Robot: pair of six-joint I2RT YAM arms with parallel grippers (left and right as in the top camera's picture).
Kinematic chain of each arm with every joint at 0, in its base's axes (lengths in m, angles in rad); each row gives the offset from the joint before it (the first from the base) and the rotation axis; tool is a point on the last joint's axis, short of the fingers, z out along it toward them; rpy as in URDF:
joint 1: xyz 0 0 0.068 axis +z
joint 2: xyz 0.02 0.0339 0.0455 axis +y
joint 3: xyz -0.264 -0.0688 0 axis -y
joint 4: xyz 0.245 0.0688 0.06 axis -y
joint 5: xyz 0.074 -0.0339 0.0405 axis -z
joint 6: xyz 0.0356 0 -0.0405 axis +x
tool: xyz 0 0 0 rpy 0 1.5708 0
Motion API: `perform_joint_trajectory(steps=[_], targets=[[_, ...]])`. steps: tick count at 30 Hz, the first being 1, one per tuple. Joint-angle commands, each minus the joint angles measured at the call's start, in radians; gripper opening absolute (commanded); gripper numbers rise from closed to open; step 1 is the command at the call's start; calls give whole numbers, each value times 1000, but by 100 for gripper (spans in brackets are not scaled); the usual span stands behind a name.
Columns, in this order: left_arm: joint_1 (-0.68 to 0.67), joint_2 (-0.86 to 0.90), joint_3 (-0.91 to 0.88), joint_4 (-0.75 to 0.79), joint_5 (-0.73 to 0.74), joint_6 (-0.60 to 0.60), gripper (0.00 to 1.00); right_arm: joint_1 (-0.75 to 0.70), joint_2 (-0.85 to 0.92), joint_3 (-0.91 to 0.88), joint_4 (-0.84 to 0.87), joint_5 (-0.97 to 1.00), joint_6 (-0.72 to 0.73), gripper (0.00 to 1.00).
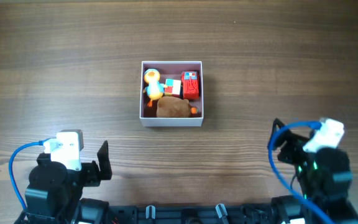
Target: Pack container
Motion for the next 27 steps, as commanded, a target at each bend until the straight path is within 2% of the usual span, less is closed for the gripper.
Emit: perform_joint_trajectory(steps=[1,4,9,12,14,15,17,27], targets=[[-5,-2,-5,3,-16,16,100,-2,-209,-129,73,-55,-121,100],[-5,-2,-5,3,-16,16,100,-23,-313,-256,196,-119,-144,100],[-5,-2,-5,3,-16,16,100,-39,-314,-481,699,-163,-181,100],[-5,-2,-5,3,-16,16,100,-65,-314,-579,871,-152,-212,100],[-5,-2,-5,3,-16,16,100,-76,-314,-627,866,-165,-236,100],[-5,-2,-5,3,-16,16,100,-77,-314,-627,779,-183,-256,100],[-5,-2,-5,3,-16,16,100,-78,-314,-627,787,-207,-317,100],[-5,-2,-5,3,-16,16,100,-78,-314,-627,789,-208,-301,100]])
